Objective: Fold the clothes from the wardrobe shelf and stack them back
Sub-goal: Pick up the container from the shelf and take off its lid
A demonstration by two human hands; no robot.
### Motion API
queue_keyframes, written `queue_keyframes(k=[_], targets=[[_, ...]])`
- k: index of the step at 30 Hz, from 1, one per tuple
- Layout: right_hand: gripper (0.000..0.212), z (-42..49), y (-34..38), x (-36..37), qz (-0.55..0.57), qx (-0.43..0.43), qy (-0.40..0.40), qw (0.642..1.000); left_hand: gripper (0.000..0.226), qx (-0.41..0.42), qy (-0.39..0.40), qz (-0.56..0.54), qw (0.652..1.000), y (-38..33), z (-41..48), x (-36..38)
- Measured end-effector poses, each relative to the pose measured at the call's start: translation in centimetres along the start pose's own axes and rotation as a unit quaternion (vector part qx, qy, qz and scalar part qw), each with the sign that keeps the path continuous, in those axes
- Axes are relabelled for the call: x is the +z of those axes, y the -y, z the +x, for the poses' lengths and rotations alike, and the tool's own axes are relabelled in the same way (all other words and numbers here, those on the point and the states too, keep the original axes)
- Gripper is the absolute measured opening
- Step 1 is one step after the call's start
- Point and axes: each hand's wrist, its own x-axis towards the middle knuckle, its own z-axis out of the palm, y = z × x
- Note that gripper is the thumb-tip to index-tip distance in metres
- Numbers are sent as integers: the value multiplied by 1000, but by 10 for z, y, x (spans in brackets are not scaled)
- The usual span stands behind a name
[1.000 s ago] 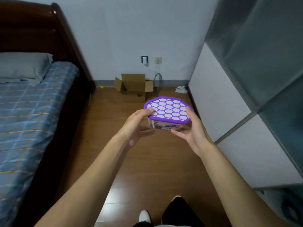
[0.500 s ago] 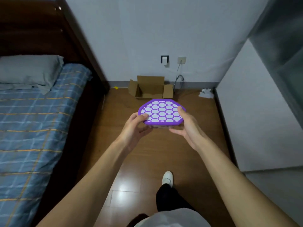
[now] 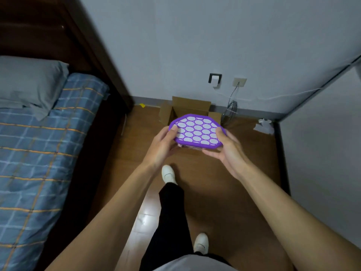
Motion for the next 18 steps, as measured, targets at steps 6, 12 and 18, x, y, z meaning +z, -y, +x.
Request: queue_keyframes(k=[6, 12, 18], targets=[[8, 141, 40, 50, -37, -11, -53, 998, 29, -30, 39, -7, 999, -21, 164, -28], [33, 272, 65, 75, -68, 23, -74, 995, 14, -78, 57, -9, 995, -26, 305, -48], [41, 415, 28, 75, -90, 54, -94, 990, 33, -148, 38, -39, 987, 28, 434, -56]])
